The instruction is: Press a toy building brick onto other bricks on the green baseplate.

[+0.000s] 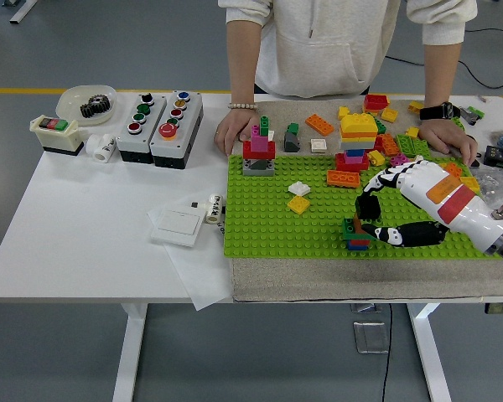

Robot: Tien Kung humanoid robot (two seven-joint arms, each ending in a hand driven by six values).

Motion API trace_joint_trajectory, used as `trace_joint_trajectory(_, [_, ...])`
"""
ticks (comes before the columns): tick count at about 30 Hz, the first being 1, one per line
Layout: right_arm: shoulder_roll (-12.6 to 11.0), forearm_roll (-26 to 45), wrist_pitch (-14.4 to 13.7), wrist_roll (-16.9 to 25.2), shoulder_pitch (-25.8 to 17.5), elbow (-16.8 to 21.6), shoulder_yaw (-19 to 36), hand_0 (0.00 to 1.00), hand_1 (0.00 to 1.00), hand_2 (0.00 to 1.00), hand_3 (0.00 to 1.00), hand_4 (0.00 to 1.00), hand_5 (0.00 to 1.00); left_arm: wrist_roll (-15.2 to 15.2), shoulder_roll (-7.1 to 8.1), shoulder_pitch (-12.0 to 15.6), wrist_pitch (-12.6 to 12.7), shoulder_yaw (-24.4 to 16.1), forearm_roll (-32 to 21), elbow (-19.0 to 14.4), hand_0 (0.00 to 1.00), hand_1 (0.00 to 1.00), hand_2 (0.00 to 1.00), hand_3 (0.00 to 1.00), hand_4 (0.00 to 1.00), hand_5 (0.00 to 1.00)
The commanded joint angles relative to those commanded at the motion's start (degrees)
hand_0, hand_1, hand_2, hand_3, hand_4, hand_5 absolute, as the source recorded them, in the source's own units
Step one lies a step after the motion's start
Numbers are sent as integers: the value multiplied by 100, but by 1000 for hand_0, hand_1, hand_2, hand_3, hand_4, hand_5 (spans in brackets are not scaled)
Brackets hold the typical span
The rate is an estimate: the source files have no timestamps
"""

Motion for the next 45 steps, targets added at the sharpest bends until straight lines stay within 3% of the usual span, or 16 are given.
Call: trace_joint_trajectory(45, [-60, -8, 31, 13, -132, -8, -3, 497, 547, 620, 564, 788, 421, 22, -8, 20, 3, -37, 52, -2, 492, 568, 648, 623, 659, 746])
